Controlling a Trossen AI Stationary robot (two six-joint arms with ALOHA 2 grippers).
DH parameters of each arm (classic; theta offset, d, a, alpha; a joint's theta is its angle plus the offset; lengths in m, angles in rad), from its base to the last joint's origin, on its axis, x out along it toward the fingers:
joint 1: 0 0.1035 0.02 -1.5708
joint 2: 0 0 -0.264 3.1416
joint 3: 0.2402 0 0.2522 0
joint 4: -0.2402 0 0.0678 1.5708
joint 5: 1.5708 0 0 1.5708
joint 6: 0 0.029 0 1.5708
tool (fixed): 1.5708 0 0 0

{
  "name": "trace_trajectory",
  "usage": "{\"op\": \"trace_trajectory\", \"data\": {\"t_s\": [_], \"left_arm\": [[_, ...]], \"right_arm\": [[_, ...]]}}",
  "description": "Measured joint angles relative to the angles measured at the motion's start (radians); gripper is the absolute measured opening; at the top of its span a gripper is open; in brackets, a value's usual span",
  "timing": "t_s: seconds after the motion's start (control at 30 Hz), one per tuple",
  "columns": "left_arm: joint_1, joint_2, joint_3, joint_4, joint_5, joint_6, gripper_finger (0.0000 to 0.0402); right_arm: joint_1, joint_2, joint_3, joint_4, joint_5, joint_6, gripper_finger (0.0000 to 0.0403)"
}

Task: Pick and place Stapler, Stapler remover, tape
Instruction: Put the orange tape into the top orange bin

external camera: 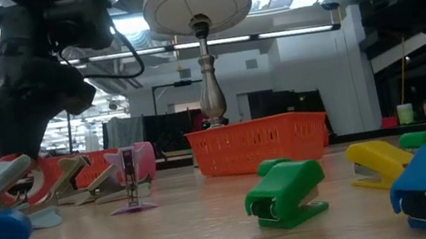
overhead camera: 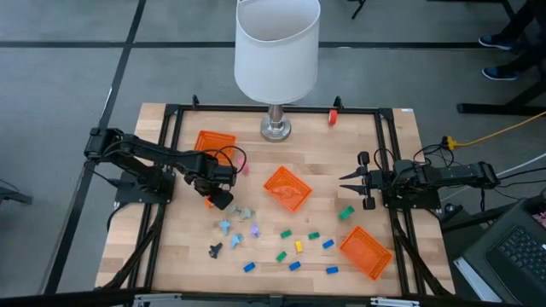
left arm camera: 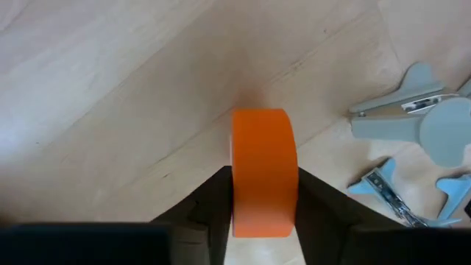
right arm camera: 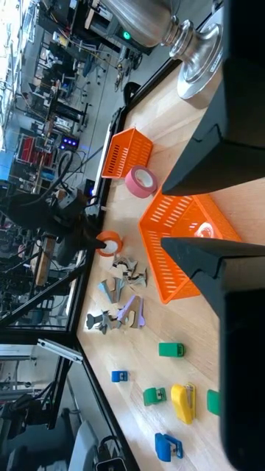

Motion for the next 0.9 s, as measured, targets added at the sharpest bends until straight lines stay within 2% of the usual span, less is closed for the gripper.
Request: {"op": "trace_trajectory", "data": {"t_s": [0.5, 0.9], "left_arm": [[0.042, -0.05, 0.0, -0.006, -0.015, 0.062, 0.0104], [0.094, -0.221, 0.0, -0.069, -0.148, 0.059, 0.0104]], "right_arm": [[0.0, 0.0, 0.0, 0.0, 0.0, 0.0, 0.0106], [0.0, 0.0, 0.0, 0.0, 0.0, 0.0, 0.0106]]}}
